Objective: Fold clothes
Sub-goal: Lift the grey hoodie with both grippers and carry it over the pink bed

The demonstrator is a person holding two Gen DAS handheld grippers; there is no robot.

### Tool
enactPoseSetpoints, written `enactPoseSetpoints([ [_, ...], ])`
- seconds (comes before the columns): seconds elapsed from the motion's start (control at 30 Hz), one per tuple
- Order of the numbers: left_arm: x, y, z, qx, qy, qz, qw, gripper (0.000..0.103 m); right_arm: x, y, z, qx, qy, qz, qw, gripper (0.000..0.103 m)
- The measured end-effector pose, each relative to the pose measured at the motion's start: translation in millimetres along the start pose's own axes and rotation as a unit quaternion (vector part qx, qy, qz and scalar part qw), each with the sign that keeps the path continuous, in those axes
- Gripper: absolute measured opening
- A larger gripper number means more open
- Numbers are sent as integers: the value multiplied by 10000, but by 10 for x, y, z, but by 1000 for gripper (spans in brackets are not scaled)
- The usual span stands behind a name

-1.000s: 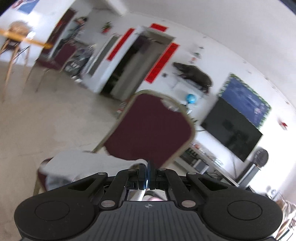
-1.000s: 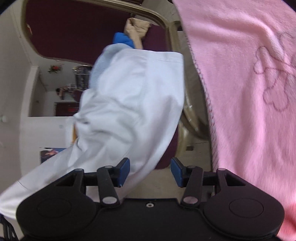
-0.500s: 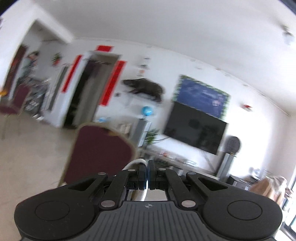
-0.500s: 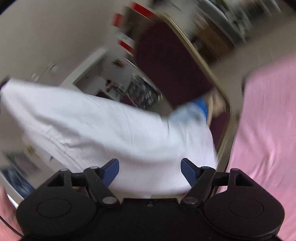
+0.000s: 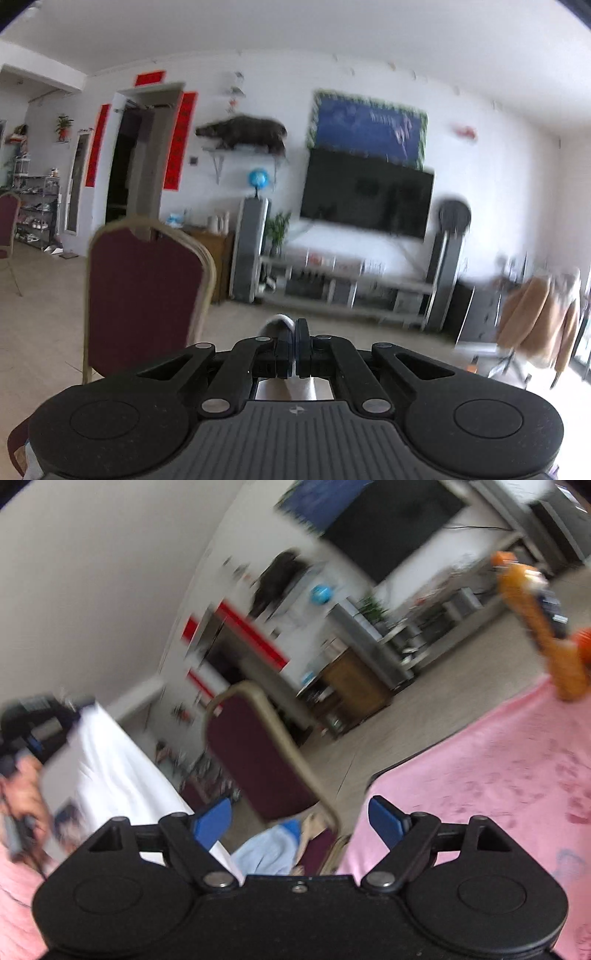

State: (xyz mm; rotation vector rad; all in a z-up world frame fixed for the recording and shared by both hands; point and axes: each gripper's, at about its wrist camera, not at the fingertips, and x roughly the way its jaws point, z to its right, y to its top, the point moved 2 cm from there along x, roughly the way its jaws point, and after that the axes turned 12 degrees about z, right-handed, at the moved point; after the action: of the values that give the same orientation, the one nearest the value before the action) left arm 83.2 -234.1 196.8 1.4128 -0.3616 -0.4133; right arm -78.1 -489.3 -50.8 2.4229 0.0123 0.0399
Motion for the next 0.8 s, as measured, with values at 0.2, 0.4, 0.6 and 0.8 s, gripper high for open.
enactPoseSetpoints([
  [0.2,814,-789,1075,1012,-724,-769,9892,0,-199,47,906,473,-344,544,9968,82],
  [0.4,1559,-2037,2337,1531,-942,-2049,9621,26,-376,198,1393,503,-1176,999,9867,82],
  [0.6,1454,-2569,2488,1684,-1316,-2455,9456,35,-590,272,1615,610,-1580,982,9807,85],
  [0.8,914,-2969,1702,1327,-944,-2893,9433,37,-526,257,1641,719,-1468,750,9837,85],
])
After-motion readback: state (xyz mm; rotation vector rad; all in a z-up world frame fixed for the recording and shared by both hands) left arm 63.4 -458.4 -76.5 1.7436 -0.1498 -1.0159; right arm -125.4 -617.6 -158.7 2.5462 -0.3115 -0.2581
